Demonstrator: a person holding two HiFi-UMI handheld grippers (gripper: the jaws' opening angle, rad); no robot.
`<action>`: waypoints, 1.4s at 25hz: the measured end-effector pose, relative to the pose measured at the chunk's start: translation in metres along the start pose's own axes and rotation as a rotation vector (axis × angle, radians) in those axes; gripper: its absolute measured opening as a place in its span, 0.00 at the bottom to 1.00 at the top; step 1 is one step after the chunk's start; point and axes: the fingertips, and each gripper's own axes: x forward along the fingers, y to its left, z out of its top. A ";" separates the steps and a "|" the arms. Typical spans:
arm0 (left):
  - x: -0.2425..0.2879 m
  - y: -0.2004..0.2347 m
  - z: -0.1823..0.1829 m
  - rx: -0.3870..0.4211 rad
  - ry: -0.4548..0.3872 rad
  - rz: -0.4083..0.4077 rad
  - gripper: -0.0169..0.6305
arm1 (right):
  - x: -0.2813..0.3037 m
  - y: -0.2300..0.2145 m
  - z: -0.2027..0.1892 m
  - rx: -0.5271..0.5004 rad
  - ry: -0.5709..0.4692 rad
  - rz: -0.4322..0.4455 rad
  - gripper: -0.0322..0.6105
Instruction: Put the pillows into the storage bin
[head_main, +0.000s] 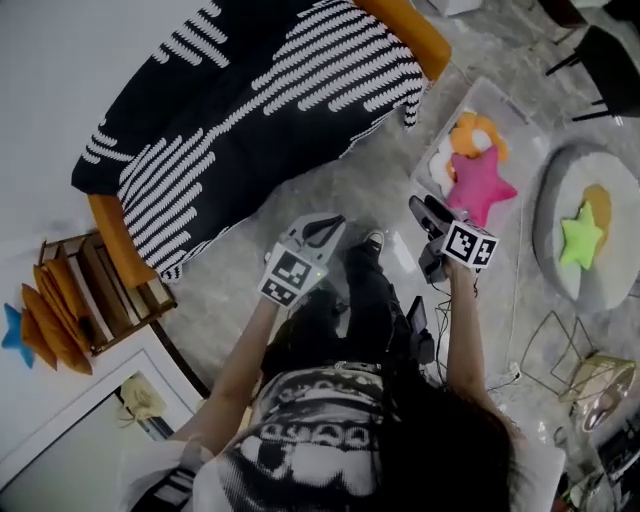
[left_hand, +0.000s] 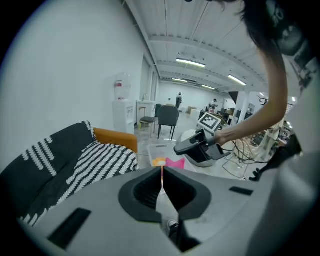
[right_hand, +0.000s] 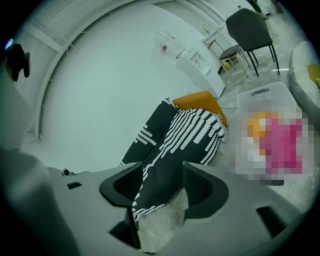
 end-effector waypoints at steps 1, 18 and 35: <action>-0.012 0.006 -0.007 -0.013 -0.002 0.026 0.04 | 0.007 0.015 -0.009 -0.029 0.027 0.016 0.42; -0.272 -0.019 -0.159 -0.198 -0.090 0.366 0.04 | 0.026 0.294 -0.218 -0.348 0.183 0.336 0.28; -0.406 -0.080 -0.204 -0.281 -0.212 0.471 0.04 | -0.034 0.412 -0.302 -0.675 0.069 0.379 0.04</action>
